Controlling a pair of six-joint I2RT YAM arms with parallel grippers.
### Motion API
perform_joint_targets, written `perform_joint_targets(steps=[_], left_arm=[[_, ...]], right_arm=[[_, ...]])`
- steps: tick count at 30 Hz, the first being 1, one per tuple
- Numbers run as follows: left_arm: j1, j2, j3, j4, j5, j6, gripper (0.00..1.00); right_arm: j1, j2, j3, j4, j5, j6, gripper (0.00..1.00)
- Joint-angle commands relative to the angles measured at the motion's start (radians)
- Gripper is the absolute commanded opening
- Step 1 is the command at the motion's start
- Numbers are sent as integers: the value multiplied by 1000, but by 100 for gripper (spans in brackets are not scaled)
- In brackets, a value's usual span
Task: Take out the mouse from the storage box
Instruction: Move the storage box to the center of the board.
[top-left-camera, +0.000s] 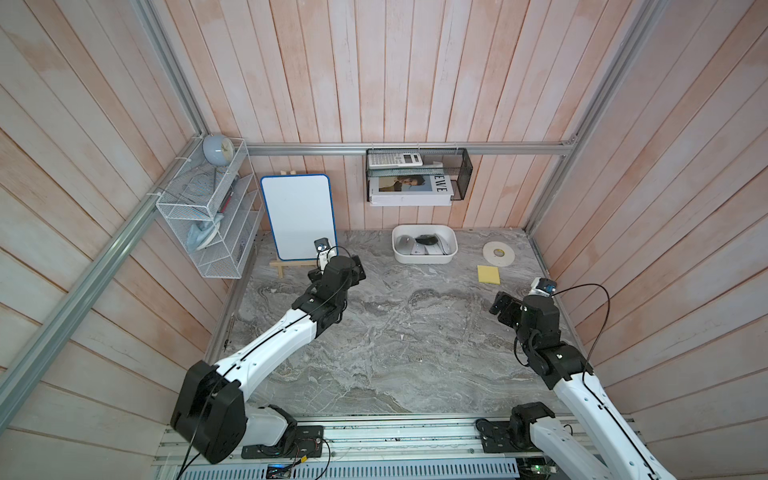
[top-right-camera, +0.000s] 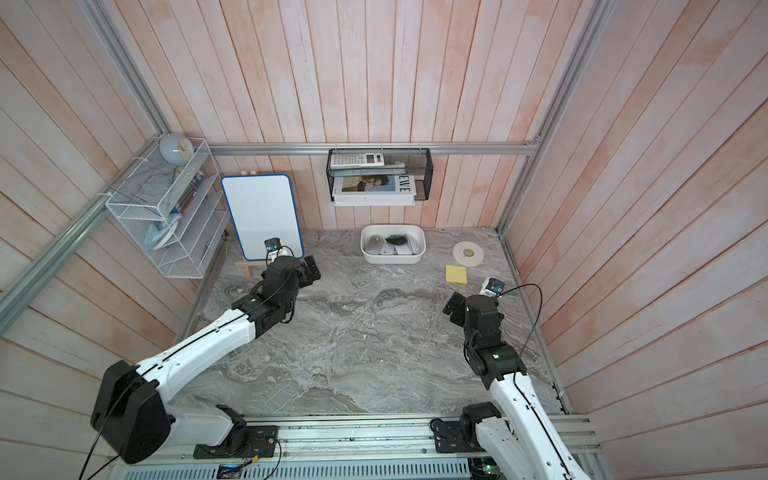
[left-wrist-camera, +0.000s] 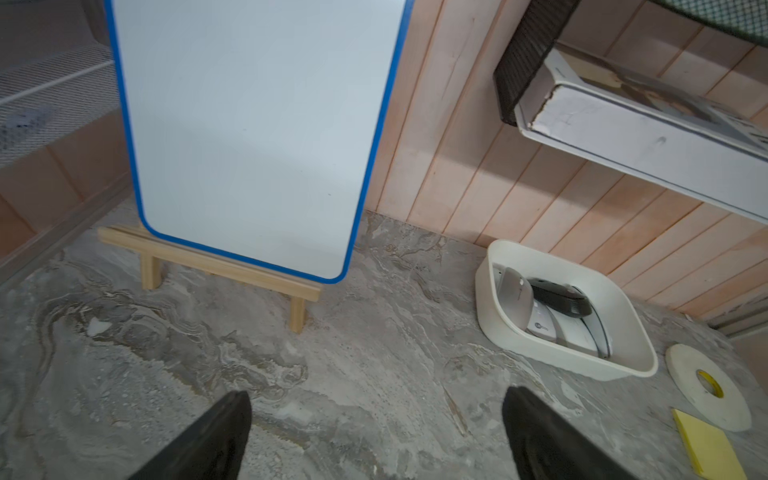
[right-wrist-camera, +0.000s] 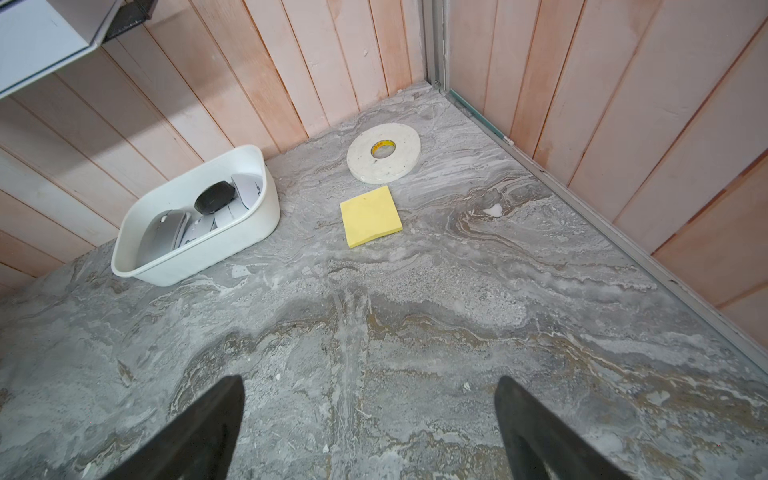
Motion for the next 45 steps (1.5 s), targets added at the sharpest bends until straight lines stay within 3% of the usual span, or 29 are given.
perform_joint_targets(steps=[1, 11, 18, 23, 30, 38, 45], left_arm=[[-24, 134, 146, -134, 1, -86, 100], [-33, 502, 501, -235, 32, -284, 100], [-33, 695, 713, -259, 115, -350, 100], [-25, 798, 828, -287, 145, -381, 93], [12, 923, 948, -297, 254, -440, 77], [27, 995, 1002, -221, 362, -450, 76], [30, 1064, 1093, -263, 395, -453, 74]], right_arm=[[-5, 10, 38, -33, -25, -2, 98], [-5, -22, 1, -37, -51, -25, 98], [-5, -46, -27, -16, -54, -21, 98], [-5, -48, -41, -4, -62, -14, 98], [-5, -58, -51, 4, -66, -10, 98], [-5, -52, -54, 12, -71, -9, 98], [-3, -43, -56, 19, -74, -7, 98]])
